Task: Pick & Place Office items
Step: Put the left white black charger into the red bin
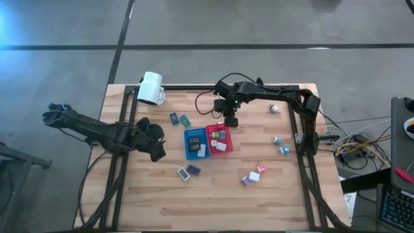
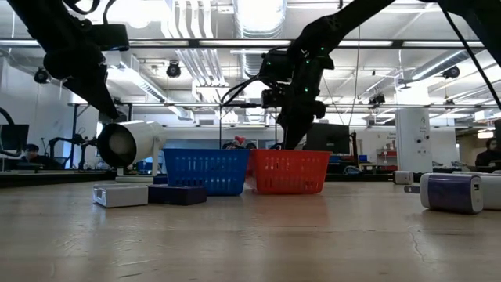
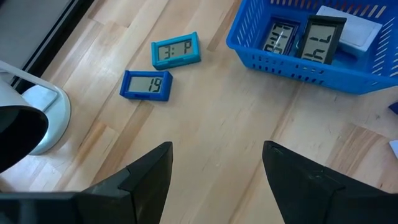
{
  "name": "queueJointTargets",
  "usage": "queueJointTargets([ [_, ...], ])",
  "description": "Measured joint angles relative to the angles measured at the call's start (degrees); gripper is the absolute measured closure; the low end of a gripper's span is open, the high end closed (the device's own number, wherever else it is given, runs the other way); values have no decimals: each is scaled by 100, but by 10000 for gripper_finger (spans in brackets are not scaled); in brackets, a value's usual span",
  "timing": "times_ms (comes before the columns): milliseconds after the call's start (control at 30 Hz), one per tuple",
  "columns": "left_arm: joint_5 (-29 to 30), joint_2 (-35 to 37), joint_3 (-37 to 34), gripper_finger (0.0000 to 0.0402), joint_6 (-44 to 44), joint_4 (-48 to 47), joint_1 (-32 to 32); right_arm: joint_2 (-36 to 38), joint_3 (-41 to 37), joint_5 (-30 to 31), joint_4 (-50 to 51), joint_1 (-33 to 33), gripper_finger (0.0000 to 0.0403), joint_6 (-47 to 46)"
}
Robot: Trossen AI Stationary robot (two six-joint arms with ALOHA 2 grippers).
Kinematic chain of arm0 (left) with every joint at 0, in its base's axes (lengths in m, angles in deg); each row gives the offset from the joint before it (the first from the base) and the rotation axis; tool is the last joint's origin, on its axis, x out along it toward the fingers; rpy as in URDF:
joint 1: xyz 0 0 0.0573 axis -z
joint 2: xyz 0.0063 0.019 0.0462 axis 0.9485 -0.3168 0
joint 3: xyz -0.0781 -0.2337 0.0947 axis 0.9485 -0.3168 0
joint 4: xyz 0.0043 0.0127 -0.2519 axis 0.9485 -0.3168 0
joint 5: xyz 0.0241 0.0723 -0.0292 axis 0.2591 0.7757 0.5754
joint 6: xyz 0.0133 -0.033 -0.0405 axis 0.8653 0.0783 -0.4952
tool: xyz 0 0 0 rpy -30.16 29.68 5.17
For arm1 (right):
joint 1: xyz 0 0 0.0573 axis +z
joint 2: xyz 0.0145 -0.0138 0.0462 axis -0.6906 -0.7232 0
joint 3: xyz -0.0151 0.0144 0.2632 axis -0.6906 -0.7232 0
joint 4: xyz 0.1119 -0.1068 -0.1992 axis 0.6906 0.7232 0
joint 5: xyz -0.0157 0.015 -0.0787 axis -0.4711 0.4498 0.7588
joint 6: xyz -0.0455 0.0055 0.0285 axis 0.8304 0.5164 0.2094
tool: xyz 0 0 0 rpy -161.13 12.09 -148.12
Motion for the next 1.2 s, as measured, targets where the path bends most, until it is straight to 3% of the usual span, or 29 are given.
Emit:
queueJointTargets([
  [200, -9, 0, 0, 152, 0, -15, 0, -20, 0, 4, 125, 113, 394, 42],
  [1200, -114, -4, 0, 152, -57, -15, 7, -38, -284, -766, 124, 484, 395, -334],
])
